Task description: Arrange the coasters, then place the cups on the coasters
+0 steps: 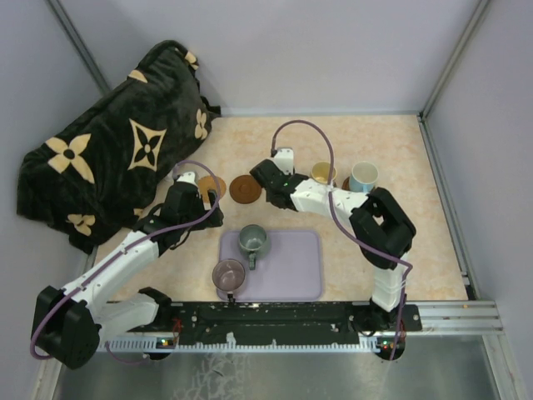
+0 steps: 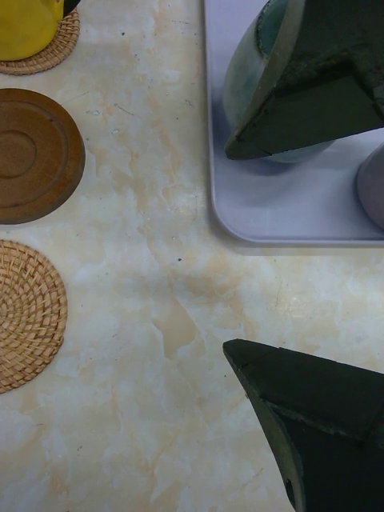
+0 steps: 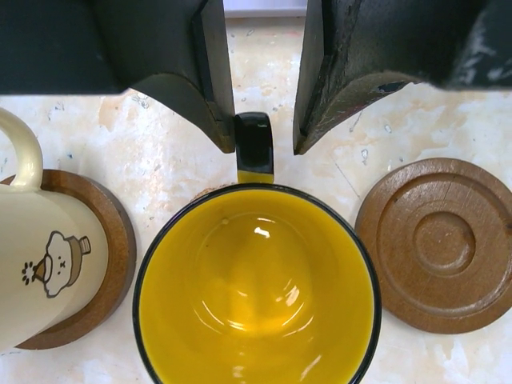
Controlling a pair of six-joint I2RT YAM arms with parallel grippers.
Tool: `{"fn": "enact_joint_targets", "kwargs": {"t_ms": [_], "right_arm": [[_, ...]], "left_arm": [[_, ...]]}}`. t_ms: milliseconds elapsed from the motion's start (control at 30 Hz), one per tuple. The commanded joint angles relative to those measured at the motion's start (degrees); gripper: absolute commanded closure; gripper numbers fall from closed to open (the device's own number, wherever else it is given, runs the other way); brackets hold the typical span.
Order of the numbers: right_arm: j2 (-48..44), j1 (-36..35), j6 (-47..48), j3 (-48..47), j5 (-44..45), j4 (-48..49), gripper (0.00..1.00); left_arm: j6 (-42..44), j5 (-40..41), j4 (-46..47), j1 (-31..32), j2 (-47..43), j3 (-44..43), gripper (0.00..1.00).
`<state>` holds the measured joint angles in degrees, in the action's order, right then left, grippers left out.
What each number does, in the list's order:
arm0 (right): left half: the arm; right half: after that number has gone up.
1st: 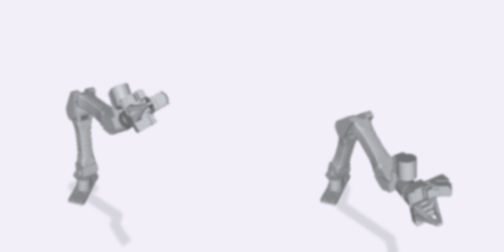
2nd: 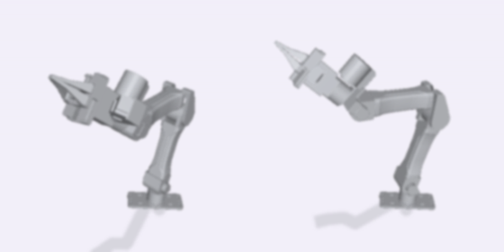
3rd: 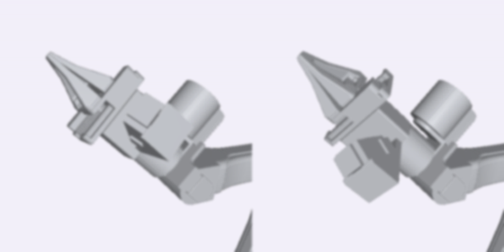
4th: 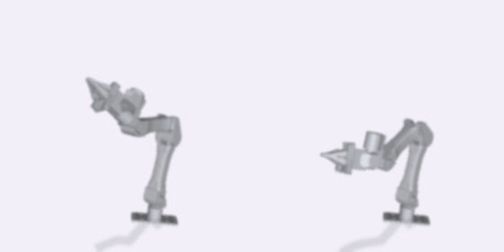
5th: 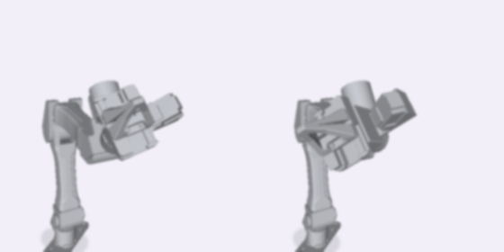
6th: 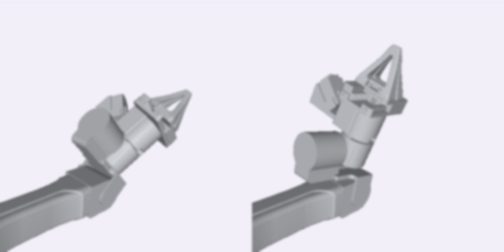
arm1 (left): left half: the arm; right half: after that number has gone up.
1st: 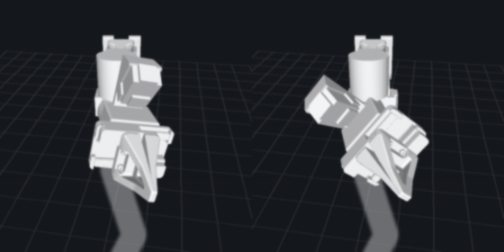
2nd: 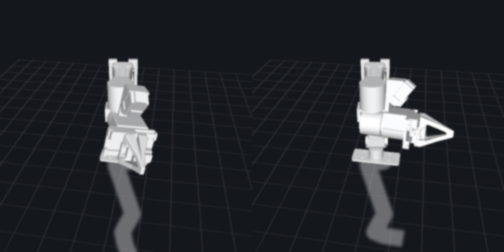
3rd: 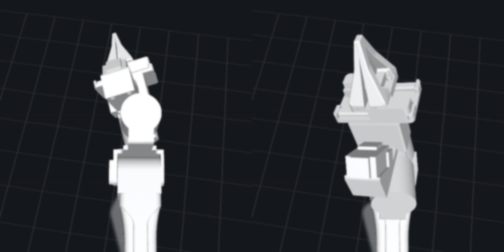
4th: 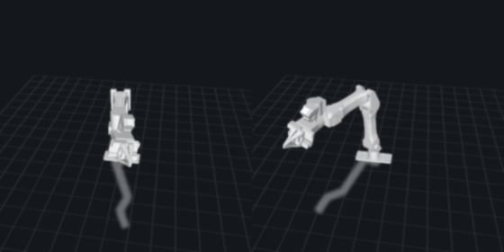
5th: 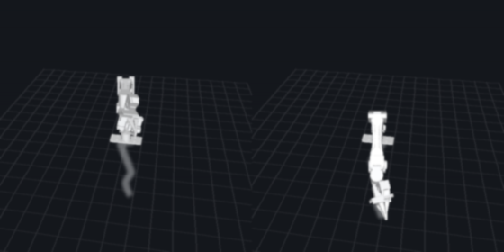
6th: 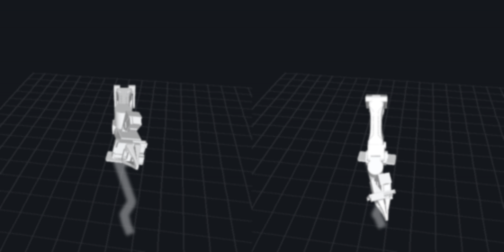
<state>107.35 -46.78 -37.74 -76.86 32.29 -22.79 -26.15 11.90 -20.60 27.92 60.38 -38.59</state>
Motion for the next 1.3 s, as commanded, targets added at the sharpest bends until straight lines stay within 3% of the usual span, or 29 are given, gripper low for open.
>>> {"fn": "enact_joint_targets", "kwargs": {"t_ms": [0,400,600,667,1267], "right_arm": [[-3.3,-1.4,-1.2,0.4,1.0,0.0,0.65],[-4.0,-2.9,-3.4,0.8,3.1,-2.7,0.65],[-7.3,-3.7,-5.3,2.2,5.5,-5.0,0.56],[-8.7,-4.4,-5.9,2.9,6.7,-6.0,0.47],[-33.6,-6.1,-5.6,12.3,12.7,-10.4,0.36]], "left_arm": [[-0.5,0.6,0.2,-0.1,0.0,-1.3,0.01],[-0.7,0.8,-0.4,-0.1,-0.9,-1.1,0.01],[-0.7,0.7,-0.4,-0.1,-1.0,-1.1,0.01],[-0.7,0.6,-0.3,-0.1,-0.9,-1.2,0.01],[2.2,-4.4,-2.8,-0.1,-1.8,-4.2,0.01]]}}
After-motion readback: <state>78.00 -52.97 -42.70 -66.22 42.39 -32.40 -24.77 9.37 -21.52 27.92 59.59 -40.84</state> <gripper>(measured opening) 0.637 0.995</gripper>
